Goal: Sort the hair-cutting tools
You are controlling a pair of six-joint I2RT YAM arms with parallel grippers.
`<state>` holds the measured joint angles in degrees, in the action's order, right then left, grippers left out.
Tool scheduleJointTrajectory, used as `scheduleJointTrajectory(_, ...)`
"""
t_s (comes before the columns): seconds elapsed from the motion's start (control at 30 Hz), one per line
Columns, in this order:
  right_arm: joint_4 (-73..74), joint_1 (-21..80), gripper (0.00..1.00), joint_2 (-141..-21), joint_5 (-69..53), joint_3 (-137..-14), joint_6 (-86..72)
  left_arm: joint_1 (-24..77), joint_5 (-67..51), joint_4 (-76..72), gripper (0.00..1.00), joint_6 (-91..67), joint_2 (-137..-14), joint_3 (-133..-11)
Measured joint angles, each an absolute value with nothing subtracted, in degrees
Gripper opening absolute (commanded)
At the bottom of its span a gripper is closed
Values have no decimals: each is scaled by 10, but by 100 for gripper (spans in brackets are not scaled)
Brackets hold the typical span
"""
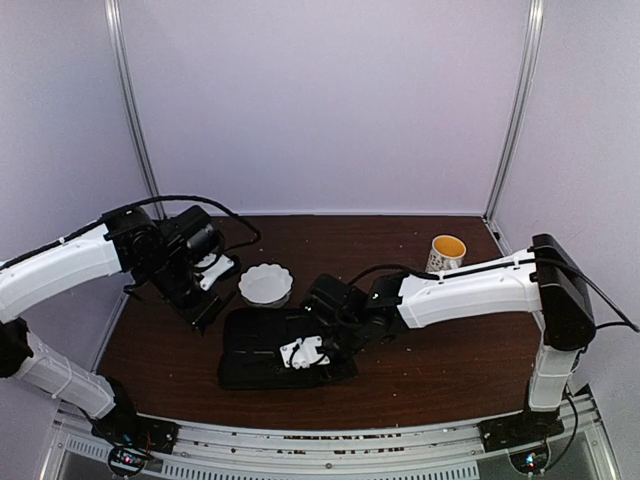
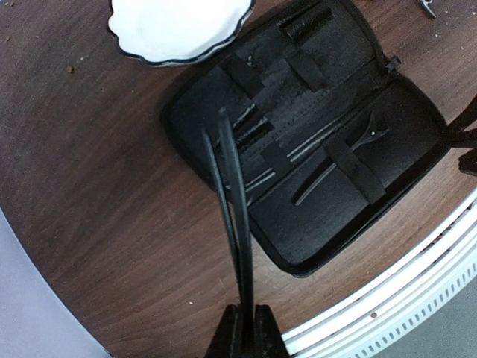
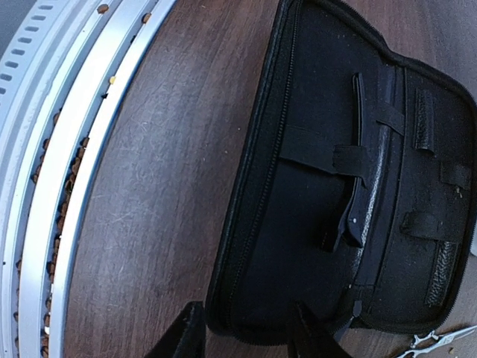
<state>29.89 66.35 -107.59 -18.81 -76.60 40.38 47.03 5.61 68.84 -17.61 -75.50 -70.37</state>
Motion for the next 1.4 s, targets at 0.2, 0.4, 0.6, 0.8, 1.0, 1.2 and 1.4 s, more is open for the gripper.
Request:
scheduleJointTrajectory(0.2, 315, 665, 30, -1108, -188, -787, 407, 470, 32, 673, 0, -175, -745, -678)
scheduleJointTrajectory(0.4, 335, 665, 4, -1127, -185, -788, 410, 470, 11, 660, 0, -168, -740, -657)
scheduleJointTrajectory(0.6, 337, 665, 0, -1126, -176, -778, 406, 470, -40, 640, 0, -145, -751, -628)
scheduleJointTrajectory(0.8, 328, 665, 0, -1063, -157, -676, 409, 523, -100, 624, 0, -99, -766, -612)
scheduleJointTrajectory(1.0, 312, 665, 0, -998, -148, -592, 416, 611, -126, 622, 0, -70, -833, -620)
scheduleJointTrajectory(1.2, 280, 665, 1, -969, -145, -550, 417, 654, -127, 620, 0, -53, -901, -627)
scheduleJointTrajectory(1.4, 257, 665, 3, -961, -140, -534, 420, 661, -138, 609, 0, -48, -935, -638)
